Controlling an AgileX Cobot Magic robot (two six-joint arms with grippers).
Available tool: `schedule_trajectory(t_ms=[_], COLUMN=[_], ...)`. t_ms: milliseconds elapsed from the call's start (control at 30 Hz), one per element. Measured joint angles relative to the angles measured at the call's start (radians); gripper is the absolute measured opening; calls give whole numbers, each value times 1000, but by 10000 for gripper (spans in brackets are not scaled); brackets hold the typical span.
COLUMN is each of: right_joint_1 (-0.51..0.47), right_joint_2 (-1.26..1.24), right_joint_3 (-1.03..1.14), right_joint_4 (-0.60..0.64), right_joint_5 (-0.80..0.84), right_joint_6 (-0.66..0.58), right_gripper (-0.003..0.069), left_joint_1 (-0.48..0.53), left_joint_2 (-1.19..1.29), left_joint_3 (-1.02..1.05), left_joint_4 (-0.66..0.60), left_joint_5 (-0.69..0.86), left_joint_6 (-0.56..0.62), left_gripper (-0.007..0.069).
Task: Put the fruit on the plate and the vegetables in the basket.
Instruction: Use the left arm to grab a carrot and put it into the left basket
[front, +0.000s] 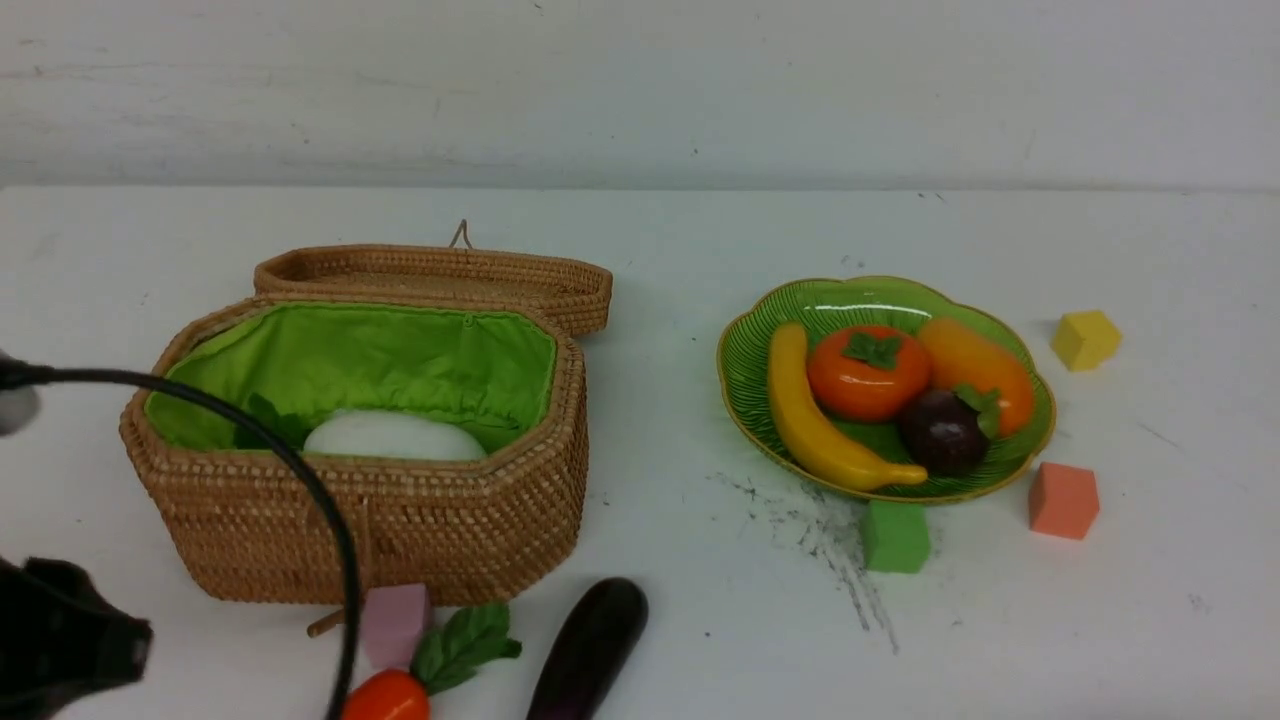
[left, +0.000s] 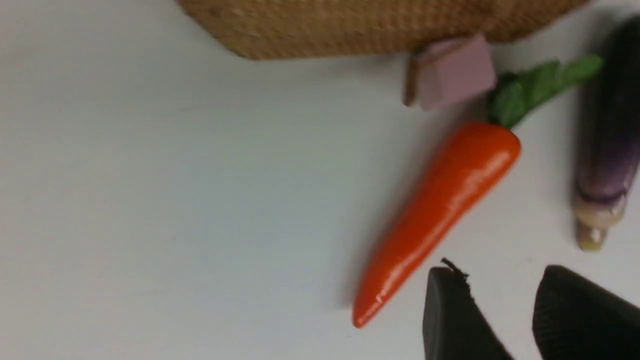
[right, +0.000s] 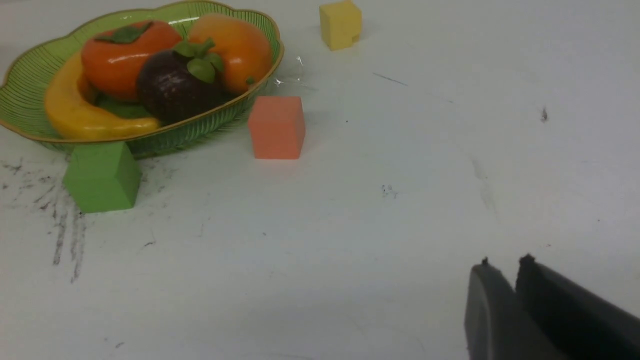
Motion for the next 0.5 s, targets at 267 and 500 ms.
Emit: schedule_trajectory(t_ms=[267,500], right_joint_1=[0,0], right_joint_2=[0,0], right_joint_3=[0,0], right_joint_4=[0,0], right_joint_5=[0,0], right_joint_6=[0,0], right_gripper=[102,109], left_joint_1=[-229,-387], left_joint_2=[189,336], left_joint_3=[25,30], left_joint_4=[2,159], left_joint_5=[0,-131], left_joint_6=[12,-58], left_gripper=[365,600])
